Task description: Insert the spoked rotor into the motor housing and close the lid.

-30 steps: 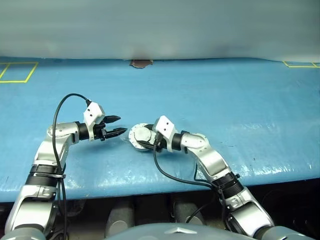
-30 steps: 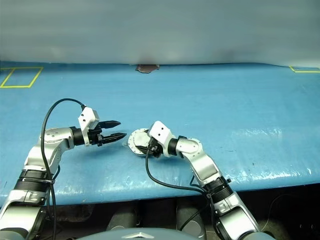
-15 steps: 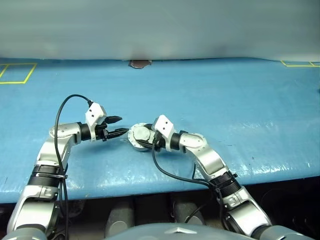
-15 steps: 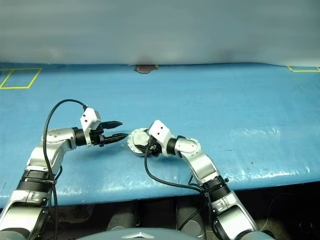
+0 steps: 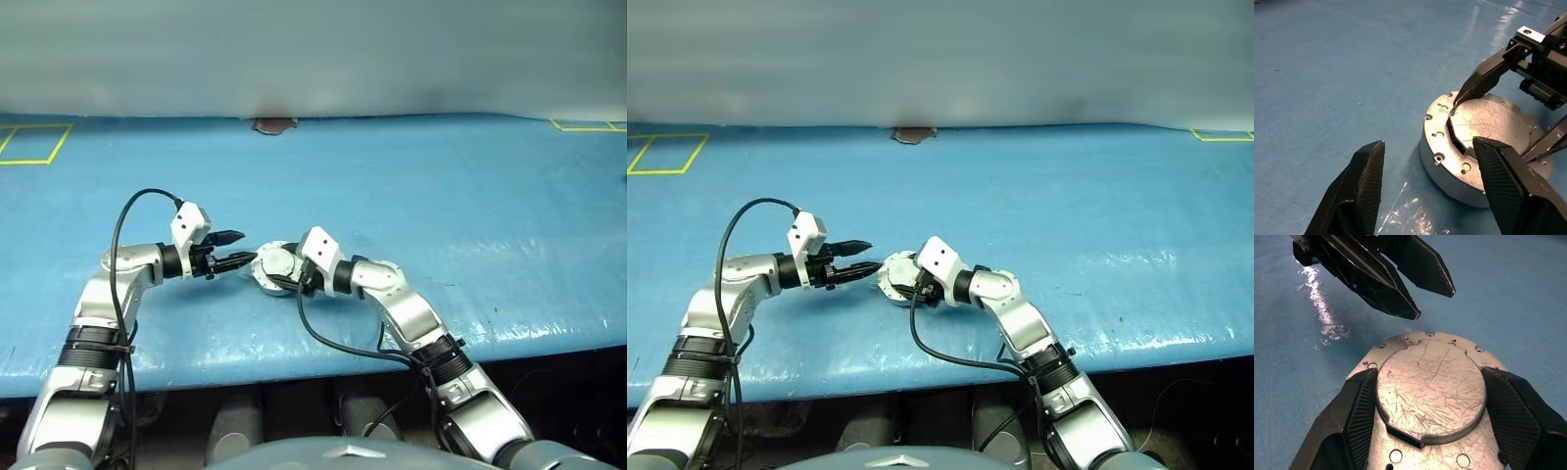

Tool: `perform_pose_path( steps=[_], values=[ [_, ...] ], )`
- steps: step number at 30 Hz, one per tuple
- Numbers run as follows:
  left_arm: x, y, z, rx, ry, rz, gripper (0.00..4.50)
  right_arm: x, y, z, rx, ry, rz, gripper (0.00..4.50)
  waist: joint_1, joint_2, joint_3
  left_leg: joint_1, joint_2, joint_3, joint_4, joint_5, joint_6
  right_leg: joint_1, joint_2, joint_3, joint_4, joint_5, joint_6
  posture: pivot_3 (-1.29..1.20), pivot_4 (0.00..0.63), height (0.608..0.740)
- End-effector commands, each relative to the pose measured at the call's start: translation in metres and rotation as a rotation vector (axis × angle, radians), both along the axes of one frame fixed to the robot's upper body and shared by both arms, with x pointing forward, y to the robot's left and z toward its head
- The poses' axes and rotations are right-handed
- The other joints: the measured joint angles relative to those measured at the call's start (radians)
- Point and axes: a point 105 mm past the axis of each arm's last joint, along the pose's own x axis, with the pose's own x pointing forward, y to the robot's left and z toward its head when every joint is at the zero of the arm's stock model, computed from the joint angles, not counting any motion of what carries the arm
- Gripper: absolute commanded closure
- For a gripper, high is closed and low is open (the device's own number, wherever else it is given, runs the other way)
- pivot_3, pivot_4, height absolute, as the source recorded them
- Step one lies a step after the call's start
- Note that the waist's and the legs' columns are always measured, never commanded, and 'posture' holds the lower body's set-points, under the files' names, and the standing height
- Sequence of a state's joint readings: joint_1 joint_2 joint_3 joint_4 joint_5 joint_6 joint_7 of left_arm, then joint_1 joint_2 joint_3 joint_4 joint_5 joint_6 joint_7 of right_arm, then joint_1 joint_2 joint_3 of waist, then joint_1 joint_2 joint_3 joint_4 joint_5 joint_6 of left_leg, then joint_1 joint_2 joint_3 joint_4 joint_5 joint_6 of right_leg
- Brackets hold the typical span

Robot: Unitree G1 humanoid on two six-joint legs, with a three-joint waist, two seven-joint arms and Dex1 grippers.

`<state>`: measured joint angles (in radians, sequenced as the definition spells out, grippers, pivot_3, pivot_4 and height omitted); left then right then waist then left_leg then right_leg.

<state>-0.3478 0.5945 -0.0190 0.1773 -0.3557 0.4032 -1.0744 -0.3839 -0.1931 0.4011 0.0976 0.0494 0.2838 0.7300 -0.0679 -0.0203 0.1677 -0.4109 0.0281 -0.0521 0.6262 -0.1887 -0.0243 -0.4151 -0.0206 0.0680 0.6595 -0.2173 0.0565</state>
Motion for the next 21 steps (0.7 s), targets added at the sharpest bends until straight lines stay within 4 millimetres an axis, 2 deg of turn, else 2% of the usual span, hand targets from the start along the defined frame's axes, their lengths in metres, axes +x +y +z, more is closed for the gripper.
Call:
perform_pose_path(
  steps=[1, 5, 6, 21],
  values=[
    [0.000, -0.008, 0.012, -0.017, -0.012, -0.045, 2.98, -0.005, -0.007, -0.028, -0.084, 0.067, -0.020, 1.49, 0.000, 0.000, 0.000, 0.000, 0.000, 0.000, 0.000, 0.000, 0.000, 0.000, 0.000, 0.000, 0.000, 0.000, 0.000, 0.00, 0.150, 0.740],
    [0.001, -0.009, 0.009, 0.000, -0.004, -0.055, 4.35, -0.003, -0.008, -0.026, -0.083, 0.056, -0.028, 1.49, 0.000, 0.000, 0.000, 0.000, 0.000, 0.000, 0.000, 0.000, 0.000, 0.000, 0.000, 0.000, 0.000, 0.000, 0.000, 0.00, 0.150, 0.740],
    [0.001, -0.009, 0.008, -0.001, -0.001, -0.058, 4.47, -0.003, -0.008, -0.025, -0.082, 0.054, -0.029, 1.49, 0.000, 0.000, 0.000, 0.000, 0.000, 0.000, 0.000, 0.000, 0.000, 0.000, 0.000, 0.000, 0.000, 0.000, 0.000, 0.00, 0.150, 0.740],
    [-0.006, -0.011, -0.016, 0.118, 0.030, -0.092, 4.47, 0.004, -0.010, -0.020, -0.058, 0.039, -0.082, 1.49, 0.000, 0.000, 0.000, 0.001, 0.000, 0.000, 0.000, 0.000, 0.000, 0.000, 0.000, 0.000, 0.000, 0.000, 0.000, 0.00, 0.150, 0.740]
  ],
)
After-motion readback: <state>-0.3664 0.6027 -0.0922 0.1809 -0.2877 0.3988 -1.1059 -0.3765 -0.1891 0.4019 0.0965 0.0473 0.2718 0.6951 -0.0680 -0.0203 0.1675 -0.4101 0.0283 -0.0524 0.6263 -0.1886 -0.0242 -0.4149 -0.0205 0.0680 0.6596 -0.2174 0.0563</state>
